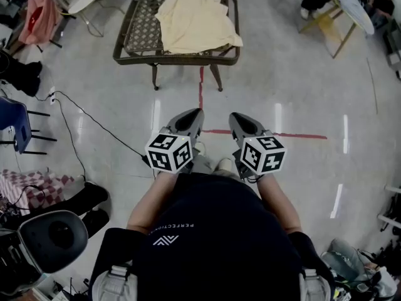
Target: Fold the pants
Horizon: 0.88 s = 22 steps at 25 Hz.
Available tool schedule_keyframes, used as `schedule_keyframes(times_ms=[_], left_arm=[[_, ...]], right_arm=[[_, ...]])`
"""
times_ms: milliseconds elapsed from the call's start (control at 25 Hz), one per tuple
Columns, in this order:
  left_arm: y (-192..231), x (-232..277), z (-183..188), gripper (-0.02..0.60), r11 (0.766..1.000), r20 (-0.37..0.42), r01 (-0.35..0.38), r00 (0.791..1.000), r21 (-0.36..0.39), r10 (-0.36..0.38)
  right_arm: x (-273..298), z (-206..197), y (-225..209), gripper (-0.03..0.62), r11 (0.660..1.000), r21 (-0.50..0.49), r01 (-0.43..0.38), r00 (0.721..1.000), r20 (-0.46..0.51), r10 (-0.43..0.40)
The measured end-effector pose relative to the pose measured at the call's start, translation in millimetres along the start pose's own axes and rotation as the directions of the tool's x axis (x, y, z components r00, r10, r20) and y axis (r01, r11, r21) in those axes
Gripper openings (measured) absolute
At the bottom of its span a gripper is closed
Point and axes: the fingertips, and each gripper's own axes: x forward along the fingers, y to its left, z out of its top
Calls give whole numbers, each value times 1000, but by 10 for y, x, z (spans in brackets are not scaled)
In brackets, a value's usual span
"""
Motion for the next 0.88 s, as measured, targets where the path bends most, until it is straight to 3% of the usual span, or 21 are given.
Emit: schedule_keyframes(times_ms=[280, 520, 880], left_arm=[[148, 5, 65, 11, 999, 5, 18, 1000, 34, -18], [446, 34, 170, 11, 1000, 7, 16, 1000, 11, -16], [798, 142, 249, 11, 993, -27, 107, 994, 52, -106]], right_arm=[[136, 74, 32, 38, 1000, 9, -16, 1000, 13, 16], [373, 171, 30, 38, 1000, 1, -15, 1000, 6, 15], [677, 363, -100, 38, 999, -1, 48, 998, 39, -48]])
